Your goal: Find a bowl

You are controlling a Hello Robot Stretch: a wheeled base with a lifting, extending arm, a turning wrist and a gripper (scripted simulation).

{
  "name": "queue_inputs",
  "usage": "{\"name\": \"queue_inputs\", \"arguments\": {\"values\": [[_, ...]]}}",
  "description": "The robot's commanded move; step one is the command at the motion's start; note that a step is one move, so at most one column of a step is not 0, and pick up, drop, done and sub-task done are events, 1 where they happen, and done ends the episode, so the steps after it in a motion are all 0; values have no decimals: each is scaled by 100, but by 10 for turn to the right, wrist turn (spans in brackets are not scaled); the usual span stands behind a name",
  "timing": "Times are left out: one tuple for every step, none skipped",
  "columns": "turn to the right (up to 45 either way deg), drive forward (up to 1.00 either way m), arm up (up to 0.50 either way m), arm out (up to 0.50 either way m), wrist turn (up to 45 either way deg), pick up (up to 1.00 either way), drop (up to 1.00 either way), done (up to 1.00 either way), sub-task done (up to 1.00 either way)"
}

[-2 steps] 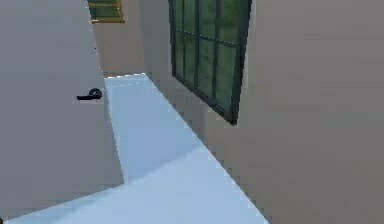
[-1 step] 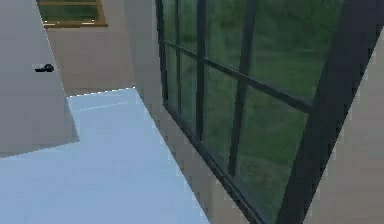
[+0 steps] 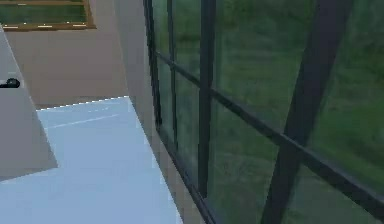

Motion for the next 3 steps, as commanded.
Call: {"name": "queue_inputs", "arguments": {"values": [[-210, 0, 0, 0, 0, 0, 0, 0, 0], [0, 30, 0, 0, 0, 0, 0, 0, 0], [-450, 0, 0, 0, 0, 0, 0, 0, 0]]}}
